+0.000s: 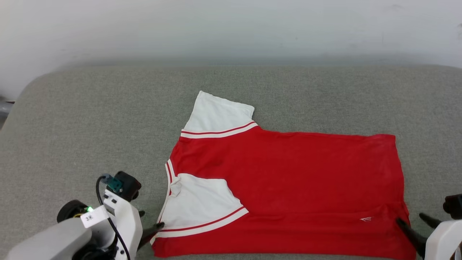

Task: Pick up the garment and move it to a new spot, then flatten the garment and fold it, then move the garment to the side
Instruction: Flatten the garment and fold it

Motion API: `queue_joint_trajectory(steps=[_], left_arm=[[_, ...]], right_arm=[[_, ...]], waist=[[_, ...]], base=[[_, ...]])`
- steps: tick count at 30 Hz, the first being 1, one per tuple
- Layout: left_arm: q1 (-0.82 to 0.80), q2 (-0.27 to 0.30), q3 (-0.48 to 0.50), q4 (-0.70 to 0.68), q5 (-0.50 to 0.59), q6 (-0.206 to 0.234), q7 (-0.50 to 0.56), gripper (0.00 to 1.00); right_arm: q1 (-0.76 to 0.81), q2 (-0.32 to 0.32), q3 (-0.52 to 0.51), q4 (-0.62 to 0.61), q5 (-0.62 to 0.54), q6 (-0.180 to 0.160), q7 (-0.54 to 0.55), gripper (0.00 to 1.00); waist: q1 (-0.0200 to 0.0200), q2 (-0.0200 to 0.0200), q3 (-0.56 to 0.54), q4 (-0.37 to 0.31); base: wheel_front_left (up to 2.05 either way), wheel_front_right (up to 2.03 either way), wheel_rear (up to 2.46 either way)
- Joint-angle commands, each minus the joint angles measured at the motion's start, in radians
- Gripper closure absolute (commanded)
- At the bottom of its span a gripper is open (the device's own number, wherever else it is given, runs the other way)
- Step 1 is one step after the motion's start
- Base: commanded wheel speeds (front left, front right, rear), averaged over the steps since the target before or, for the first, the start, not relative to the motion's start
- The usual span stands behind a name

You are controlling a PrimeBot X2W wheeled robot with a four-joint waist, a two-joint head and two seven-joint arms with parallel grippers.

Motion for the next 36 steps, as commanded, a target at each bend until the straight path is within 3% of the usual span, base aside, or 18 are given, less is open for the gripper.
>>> queue_joint_trajectory(steps=[1,5,9,15,20,28,36], left_arm=[[-0.027,0.016,0.015,-0.018,0.011,0.010,-0.012,0.00],[-0.067,0.043,0.053,-0.056,0.021,0.031,-0.037,0.00],[-0.137,0.061,0.099,-0.075,0.059,0.060,-0.078,0.00],[-0.259,0.021,0.164,-0.025,0.084,0.076,-0.108,0.00],[-0.370,-0.033,0.203,0.053,0.060,0.050,-0.071,0.00],[-0.574,-0.068,0.185,0.193,0.017,-0.009,0.213,0.00],[-0.719,-0.084,0.172,0.296,-0.009,-0.021,0.431,0.00]], right_arm=[[-0.007,0.011,-0.020,-0.023,-0.028,-0.001,-0.035,0.00],[-0.024,0.050,-0.078,-0.078,-0.089,-0.001,-0.129,0.00],[-0.044,0.138,-0.158,-0.149,-0.187,-0.001,-0.242,0.00],[-0.064,0.292,-0.237,-0.270,-0.307,-0.001,-0.360,0.00],[-0.080,0.364,-0.221,-0.337,-0.361,-0.001,-0.402,0.00],[-0.150,0.407,-0.171,-0.368,-0.390,-0.001,-0.434,0.00],[-0.205,0.406,-0.143,-0.364,-0.410,-0.001,-0.455,0.00]], waist=[[0.0001,0.0000,-0.011,0.000],[0.0001,0.0000,-0.020,-0.005],[0.0001,0.0000,-0.012,-0.024],[0.0001,0.0000,0.039,-0.064],[0.0001,0.0000,0.125,-0.112],[0.0001,0.0000,0.295,-0.191],[0.0001,0.0000,0.404,-0.236]], base=[[0.00,0.00,0.00],[0.00,0.00,0.00],[0.00,0.00,0.00],[0.00,0.00,0.00],[0.00,0.00,0.00],[0.00,0.00,0.00],[0.00,0.00,0.00]])
